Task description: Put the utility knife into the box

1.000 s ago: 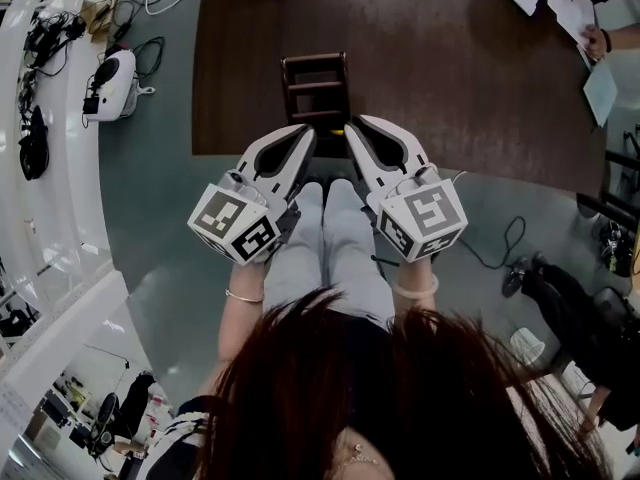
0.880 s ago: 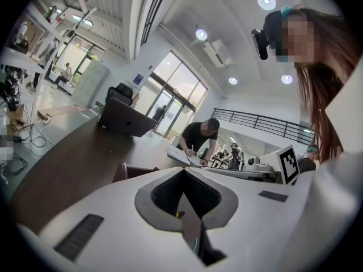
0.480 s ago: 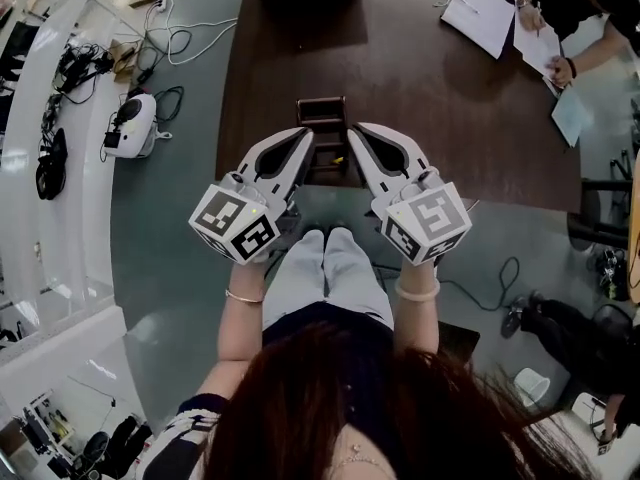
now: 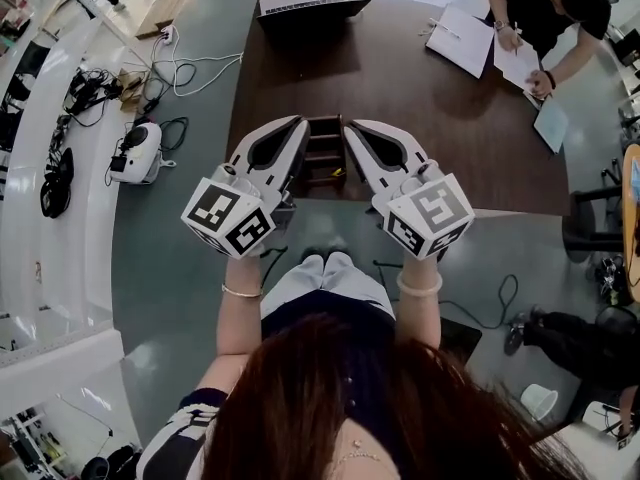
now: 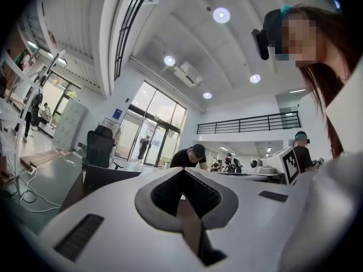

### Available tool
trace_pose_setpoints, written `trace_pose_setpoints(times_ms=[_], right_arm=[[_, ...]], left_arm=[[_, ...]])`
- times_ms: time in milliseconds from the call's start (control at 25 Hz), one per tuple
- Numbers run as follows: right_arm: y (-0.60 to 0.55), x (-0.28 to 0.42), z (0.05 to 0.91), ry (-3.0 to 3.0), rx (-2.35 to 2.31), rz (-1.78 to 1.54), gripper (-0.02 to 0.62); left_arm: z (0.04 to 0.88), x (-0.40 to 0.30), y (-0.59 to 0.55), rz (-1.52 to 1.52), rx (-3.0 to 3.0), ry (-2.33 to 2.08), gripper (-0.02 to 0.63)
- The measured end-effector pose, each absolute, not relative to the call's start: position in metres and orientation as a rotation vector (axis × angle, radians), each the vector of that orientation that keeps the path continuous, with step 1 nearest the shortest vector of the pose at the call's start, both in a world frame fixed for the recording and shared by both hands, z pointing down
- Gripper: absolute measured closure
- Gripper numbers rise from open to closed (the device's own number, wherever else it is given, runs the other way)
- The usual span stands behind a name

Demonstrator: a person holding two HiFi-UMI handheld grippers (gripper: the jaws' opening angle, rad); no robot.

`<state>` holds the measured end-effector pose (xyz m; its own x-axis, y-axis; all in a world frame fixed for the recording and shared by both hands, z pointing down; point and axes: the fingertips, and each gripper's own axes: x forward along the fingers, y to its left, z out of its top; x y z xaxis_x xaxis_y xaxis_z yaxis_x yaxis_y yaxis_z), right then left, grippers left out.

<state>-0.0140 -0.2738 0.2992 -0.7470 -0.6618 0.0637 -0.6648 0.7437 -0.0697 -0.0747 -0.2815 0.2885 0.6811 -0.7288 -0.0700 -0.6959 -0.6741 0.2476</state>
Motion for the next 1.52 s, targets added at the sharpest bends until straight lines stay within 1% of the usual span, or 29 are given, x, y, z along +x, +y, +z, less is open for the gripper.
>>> trace_pose_setpoints(times_ms=[440,1520], right_arm=[[-0.268,-0.009,0.285,-2.921,1.127,0.138,0.580],[-0.273,-0.014,0.294,-2.929,1.077,0.196,0.580]], left_arm=[[0.274,-0.072,-0.271,-0.319,2.731,-1.106,0.604],[0.292,-0.074,-0.279,-0.281,2.715,-1.081,0.604]])
